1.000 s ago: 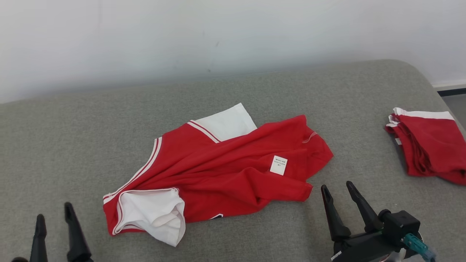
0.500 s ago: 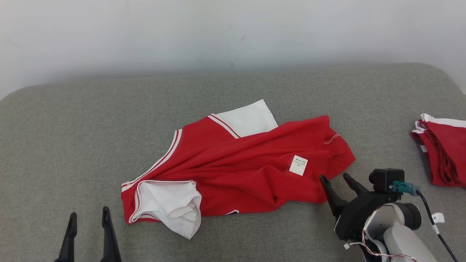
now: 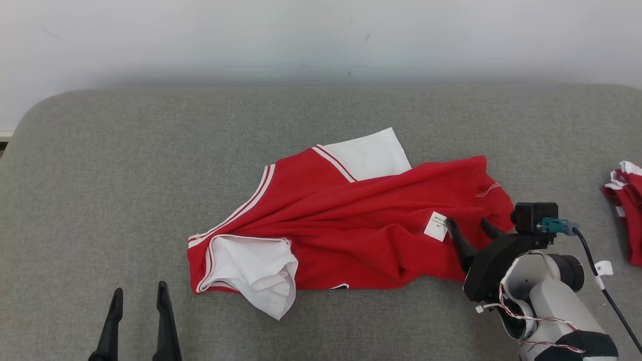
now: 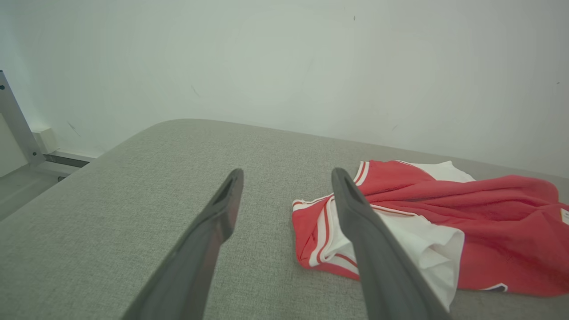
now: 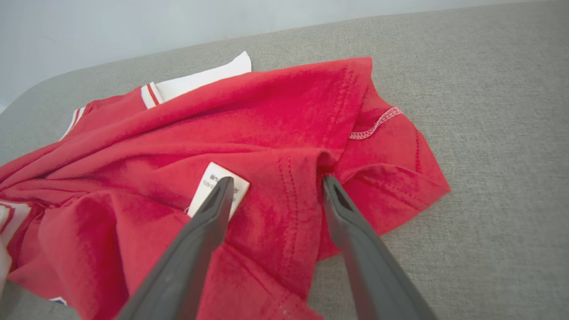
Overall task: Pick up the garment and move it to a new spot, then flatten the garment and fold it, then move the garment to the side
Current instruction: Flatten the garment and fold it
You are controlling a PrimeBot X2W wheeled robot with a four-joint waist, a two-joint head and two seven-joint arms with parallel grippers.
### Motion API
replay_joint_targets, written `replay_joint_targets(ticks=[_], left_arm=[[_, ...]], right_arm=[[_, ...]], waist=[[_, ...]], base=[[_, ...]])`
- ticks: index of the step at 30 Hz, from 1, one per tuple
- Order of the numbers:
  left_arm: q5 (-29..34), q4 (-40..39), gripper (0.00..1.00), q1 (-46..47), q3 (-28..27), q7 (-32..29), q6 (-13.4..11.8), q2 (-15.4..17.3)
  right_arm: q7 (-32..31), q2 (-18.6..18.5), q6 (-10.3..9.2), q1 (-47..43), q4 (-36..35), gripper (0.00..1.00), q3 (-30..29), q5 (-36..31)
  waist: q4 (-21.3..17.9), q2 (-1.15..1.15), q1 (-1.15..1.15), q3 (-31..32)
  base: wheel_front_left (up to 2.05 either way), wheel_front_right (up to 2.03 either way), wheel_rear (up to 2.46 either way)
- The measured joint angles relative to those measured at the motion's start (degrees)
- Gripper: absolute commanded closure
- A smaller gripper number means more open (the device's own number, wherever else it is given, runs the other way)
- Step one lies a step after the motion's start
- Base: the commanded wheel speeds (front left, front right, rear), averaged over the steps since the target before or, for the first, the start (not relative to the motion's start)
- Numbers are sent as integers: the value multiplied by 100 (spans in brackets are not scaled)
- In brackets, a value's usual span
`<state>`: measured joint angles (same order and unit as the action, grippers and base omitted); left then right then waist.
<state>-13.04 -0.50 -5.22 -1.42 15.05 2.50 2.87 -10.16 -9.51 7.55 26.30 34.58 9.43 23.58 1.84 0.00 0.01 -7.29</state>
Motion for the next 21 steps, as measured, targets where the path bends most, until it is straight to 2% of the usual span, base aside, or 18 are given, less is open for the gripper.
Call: replay_joint_targets(ticks=[3, 4, 5, 6, 7, 15, 21], left_arm=[[-1, -13, 0, 37, 2, 0, -5, 0], [-2, -20, 0, 44, 0, 0, -7, 0], [-5, -20, 0, 46, -2, 0, -10, 0], [-9, -20, 0, 46, 0, 0, -14, 0], [-10, -20, 0, 46, 5, 0, -15, 0], [-52, -15, 0, 48, 35, 0, -76, 0], [-96, -30, 0, 21, 64, 0, -148, 0]], right_arm=[[-15, 33, 0, 88, 96, 0, 13, -4], [-11, 33, 0, 121, 119, 4, 15, -4], [15, 31, 0, 154, 132, 51, 12, -4], [48, 27, 0, 190, 137, 92, 12, -5], [130, 23, 0, 218, 121, 100, 18, -4], [691, -215, 0, 342, -263, 100, -149, -57], [660, -444, 0, 320, -868, 100, -611, -281]], waist=[[37, 0, 0, -42], [46, 0, 0, -57], [53, 0, 0, -70], [60, 0, 0, -83], [66, 0, 0, -93], [103, 0, 0, -80], [84, 0, 0, -25]], base=[[0, 0, 0], [0, 0, 0], [0, 0, 0], [0, 0, 0], [0, 0, 0], [0, 0, 0], [0, 0, 0]])
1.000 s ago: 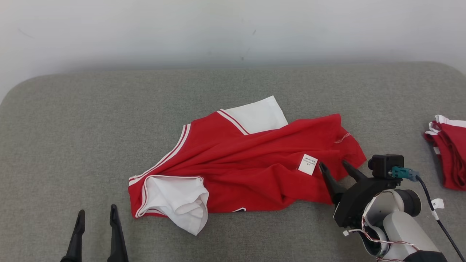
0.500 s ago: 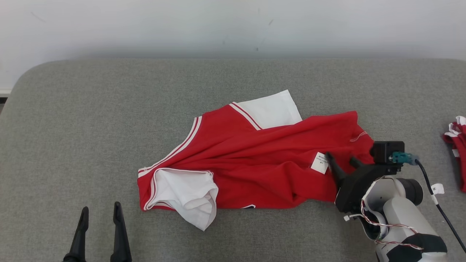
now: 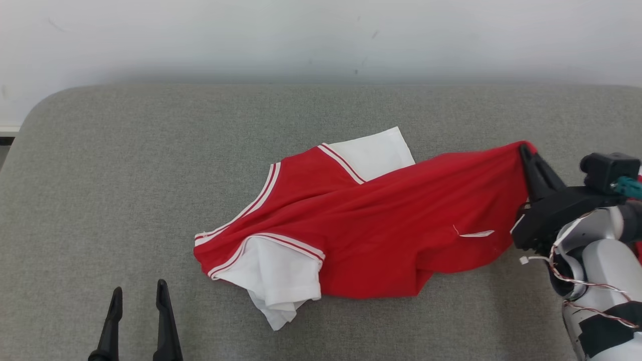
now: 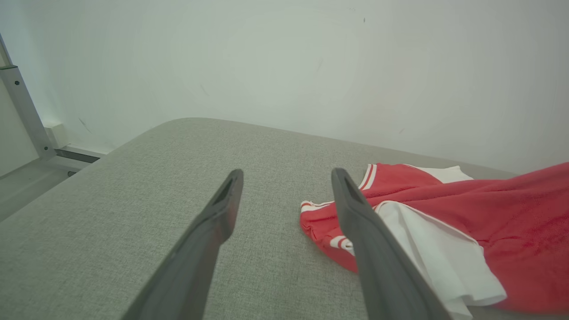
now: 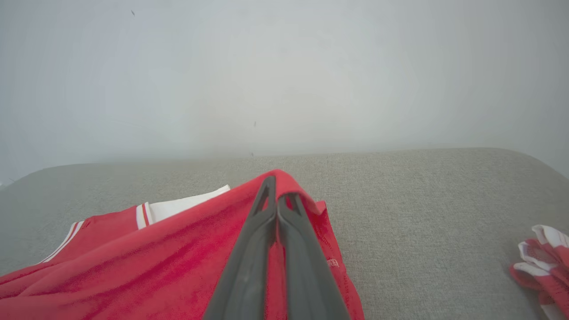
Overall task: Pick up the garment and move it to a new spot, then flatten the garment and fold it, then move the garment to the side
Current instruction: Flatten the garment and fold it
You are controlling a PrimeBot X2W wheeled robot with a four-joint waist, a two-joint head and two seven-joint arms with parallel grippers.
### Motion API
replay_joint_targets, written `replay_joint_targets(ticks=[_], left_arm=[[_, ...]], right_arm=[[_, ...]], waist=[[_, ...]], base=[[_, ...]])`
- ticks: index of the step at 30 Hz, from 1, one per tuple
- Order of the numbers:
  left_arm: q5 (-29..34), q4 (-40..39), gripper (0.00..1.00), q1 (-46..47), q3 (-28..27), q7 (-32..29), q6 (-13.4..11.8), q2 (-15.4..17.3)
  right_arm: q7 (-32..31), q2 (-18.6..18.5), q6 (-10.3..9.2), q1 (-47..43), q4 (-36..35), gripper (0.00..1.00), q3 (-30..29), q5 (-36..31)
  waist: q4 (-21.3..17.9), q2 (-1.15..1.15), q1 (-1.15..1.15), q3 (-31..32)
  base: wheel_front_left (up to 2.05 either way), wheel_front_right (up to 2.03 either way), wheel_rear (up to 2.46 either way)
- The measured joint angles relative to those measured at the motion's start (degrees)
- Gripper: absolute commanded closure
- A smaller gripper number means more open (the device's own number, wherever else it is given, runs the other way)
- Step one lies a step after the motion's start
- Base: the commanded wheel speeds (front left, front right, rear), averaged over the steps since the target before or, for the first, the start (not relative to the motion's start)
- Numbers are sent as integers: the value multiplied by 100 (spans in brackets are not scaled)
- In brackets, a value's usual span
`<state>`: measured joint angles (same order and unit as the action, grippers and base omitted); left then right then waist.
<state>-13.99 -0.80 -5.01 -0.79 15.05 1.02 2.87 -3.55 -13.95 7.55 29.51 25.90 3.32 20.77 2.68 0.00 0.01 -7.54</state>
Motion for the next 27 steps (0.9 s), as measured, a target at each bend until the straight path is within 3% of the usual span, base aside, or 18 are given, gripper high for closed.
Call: replay_joint_targets(ticks=[11, 15, 19, 24, 25, 26, 27], left_arm=[[-68, 20, 0, -5, 162, -1, -8, -1], [-79, 48, 0, -76, 116, 0, 0, 0], [-82, 65, 0, -87, 102, 0, 56, 0], [-79, 108, 0, -18, 153, -1, 149, 1], [-76, 123, 0, 5, 180, 0, 154, 0], [-74, 133, 0, 31, 198, -1, 167, -1], [-73, 141, 0, 49, 211, 0, 196, 0]], right_arm=[[-343, 30, 0, -48, -903, 100, -990, -513], [-743, 176, 0, -414, -1203, 100, -1174, -677], [-1087, 183, 0, -461, -939, 100, -1224, -732], [-1000, 121, 0, -52, -71, 100, -1306, -782], [-932, 100, 0, 33, 124, 89, -1345, -782], [-840, 85, 0, 112, 286, 65, -1361, -784], [-748, 68, 0, 202, 442, 55, -1378, -803]], waist=[[194, 0, -1, 18], [338, 0, -1, 44], [468, 0, -1, 49], [610, 0, 0, -42], [648, 0, -1, -61], [685, 0, 0, -80], [722, 0, -1, -99]], base=[[0, 0, 0], [0, 0, 0], [0, 0, 0], [0, 0, 0], [0, 0, 0], [0, 0, 0], [0, 0, 0]])
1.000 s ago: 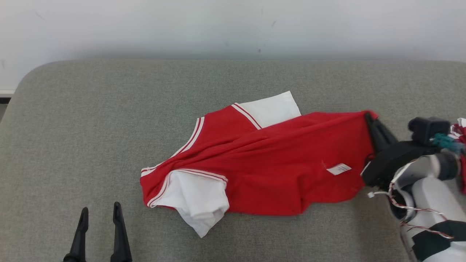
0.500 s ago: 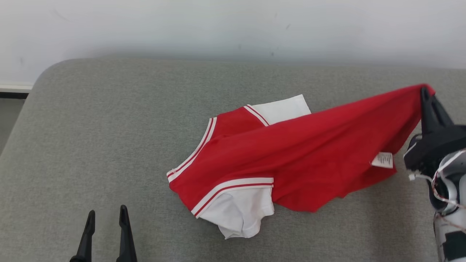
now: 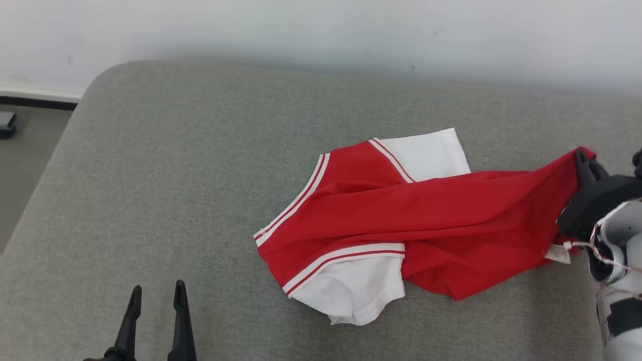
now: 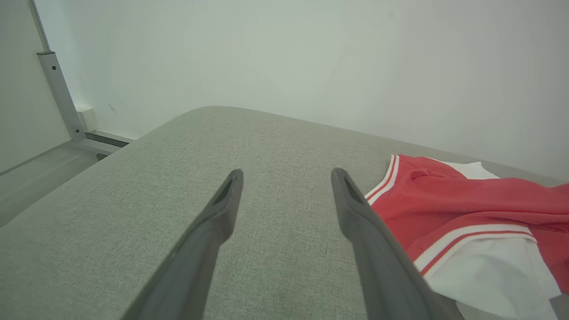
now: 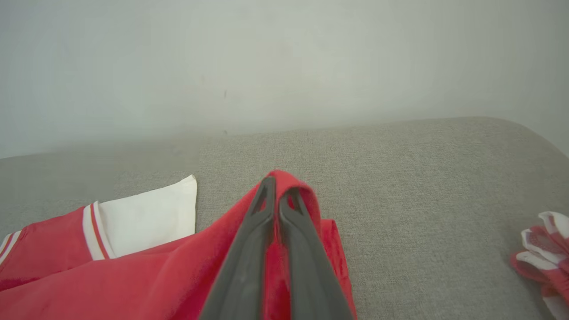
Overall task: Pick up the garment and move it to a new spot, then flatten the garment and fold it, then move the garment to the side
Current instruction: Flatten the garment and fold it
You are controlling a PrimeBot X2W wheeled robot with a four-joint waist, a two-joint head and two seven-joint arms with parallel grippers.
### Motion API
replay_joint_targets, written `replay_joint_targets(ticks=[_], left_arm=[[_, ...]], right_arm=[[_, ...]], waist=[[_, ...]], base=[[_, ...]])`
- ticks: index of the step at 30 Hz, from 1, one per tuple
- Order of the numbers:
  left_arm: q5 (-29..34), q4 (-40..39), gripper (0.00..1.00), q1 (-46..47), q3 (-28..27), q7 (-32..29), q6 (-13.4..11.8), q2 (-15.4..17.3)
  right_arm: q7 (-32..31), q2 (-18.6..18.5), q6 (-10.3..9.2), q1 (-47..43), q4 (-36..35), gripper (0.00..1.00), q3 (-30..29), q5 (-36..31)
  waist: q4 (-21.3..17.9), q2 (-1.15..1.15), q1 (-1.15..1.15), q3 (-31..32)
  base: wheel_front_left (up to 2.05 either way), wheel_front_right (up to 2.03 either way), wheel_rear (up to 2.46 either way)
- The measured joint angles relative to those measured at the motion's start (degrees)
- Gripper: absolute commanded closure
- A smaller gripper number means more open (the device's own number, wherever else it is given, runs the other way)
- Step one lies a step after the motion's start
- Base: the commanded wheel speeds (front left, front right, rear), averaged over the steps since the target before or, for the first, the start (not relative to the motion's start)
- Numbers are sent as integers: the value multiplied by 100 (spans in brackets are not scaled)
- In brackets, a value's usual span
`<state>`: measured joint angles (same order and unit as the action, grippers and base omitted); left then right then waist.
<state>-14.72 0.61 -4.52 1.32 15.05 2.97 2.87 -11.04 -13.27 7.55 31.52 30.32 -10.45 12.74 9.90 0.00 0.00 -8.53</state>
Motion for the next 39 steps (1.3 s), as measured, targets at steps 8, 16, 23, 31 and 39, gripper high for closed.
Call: replay_joint_targets(ticks=[8, 16, 23, 31, 39], left_arm=[[1, 75, 0, 85, -41, 0, 13, 0], [10, 146, 0, 100, -229, -1, 51, 0], [32, 301, 0, 133, -319, -1, 115, 0], [0, 444, 0, 127, -360, 0, 191, -1], [-85, 689, 0, 40, -435, 0, 207, 2]], right_arm=[[458, -38, 0, 563, 844, 0, -44, -52], [615, -140, 0, 324, 816, 0, -36, 103], [1033, -67, 0, -363, 14, 0, -33, 221], [1763, 263, 0, -1717, -1468, 0, 401, 143], [2371, 627, 0, -2720, -1845, 0, 971, -18]], waist=[[146, 0, 1, -175], [-107, 0, 0, -109], [-486, 0, 0, 11], [-894, 0, 0, 193], [-1167, 0, 0, 469]], base=[[0, 0, 0], [0, 0, 0], [0, 0, 0], [0, 0, 0], [0, 0, 0]])
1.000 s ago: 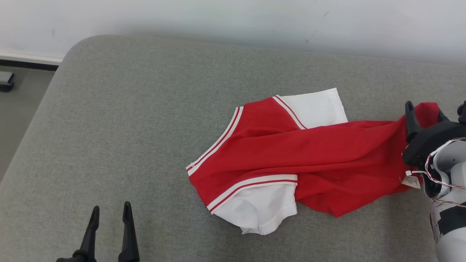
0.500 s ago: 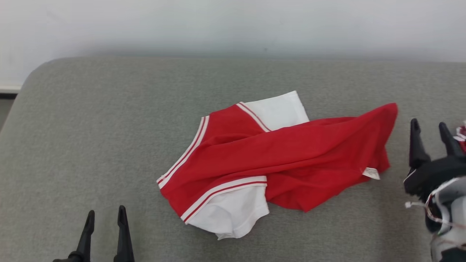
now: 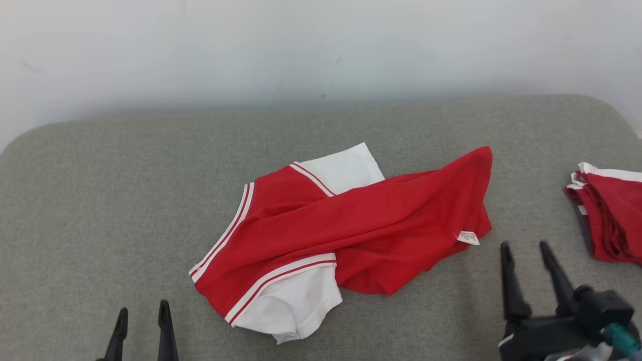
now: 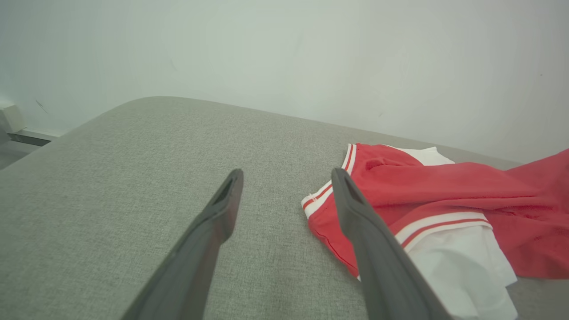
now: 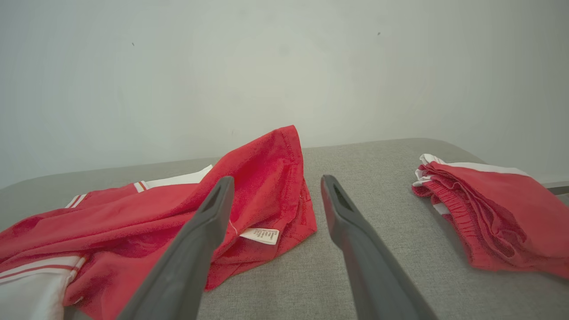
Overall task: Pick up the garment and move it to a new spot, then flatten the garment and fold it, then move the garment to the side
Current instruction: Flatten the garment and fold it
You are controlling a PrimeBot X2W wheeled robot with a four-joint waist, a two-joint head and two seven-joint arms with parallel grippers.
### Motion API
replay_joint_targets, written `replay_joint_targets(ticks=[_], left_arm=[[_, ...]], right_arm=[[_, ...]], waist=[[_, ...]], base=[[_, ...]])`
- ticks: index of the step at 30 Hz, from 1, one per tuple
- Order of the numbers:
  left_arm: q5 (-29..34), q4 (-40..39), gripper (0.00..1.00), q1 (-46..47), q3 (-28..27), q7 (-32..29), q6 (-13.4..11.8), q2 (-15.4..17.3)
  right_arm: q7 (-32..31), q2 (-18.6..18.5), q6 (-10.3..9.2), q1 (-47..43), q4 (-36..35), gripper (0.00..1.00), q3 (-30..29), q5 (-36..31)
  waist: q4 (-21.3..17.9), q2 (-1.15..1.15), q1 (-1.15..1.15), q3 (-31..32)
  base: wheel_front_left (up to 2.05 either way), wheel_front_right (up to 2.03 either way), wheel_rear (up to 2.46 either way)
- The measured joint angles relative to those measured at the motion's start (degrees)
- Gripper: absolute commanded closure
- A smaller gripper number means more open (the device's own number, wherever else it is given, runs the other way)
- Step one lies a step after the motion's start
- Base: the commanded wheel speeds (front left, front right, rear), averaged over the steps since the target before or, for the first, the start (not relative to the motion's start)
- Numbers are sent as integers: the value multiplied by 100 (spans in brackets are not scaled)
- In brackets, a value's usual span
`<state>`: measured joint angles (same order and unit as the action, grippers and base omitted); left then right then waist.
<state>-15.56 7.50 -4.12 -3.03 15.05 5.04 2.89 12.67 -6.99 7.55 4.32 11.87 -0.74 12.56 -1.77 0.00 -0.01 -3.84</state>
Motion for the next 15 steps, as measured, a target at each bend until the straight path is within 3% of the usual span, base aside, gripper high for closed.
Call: replay_joint_targets(ticks=[15], left_arm=[[-104, 717, 0, -12, 243, -1, 75, -4]], right_arm=[[166, 256, 0, -341, 235, 0, 448, -53]], waist=[[-316, 0, 0, 221]], base=[[0, 0, 0]])
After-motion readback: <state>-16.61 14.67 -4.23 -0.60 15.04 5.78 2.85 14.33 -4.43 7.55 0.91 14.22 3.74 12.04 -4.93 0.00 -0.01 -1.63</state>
